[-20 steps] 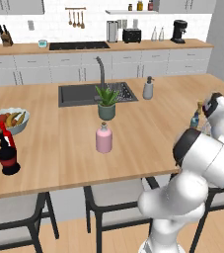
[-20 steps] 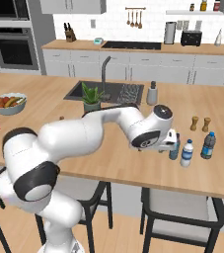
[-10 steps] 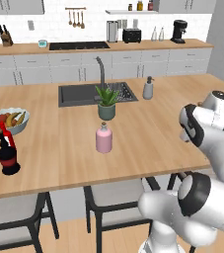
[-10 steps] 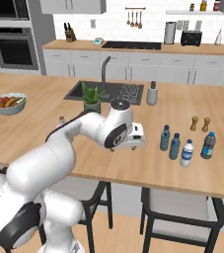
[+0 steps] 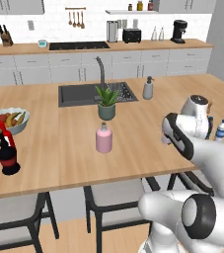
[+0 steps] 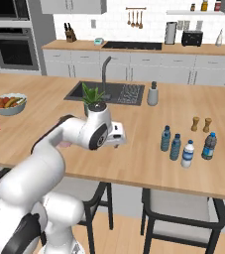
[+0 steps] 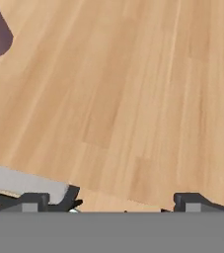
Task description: Move the plastic bottles in the middle to the plastics group, and the glass bottles in the middle to the glass group.
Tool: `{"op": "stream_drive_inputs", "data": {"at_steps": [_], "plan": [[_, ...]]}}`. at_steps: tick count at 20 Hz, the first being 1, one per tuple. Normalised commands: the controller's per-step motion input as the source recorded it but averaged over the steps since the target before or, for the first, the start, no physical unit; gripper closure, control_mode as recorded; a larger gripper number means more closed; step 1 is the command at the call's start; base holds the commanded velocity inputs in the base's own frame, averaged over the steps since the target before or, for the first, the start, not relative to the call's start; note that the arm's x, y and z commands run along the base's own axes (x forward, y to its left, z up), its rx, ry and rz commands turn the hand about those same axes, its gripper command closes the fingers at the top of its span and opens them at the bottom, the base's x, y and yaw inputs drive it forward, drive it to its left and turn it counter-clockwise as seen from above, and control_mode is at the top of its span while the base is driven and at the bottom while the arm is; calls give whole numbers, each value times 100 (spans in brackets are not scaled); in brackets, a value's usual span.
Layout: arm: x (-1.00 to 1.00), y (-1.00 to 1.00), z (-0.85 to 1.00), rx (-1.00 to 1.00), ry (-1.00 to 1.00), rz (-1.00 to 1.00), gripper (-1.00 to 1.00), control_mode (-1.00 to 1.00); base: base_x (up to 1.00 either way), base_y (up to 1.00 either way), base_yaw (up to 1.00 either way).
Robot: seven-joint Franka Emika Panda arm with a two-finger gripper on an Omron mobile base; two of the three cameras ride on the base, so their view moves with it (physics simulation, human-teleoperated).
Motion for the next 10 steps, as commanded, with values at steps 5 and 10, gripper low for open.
{"op": "stream_drive_inputs", "data": {"at_steps": [5,10], "plan": [[64,87,-5,0,0,0,-100,-100,0,0,0],[87,85,-19,0,-1,4,-100,-100,0,0,0]]}}
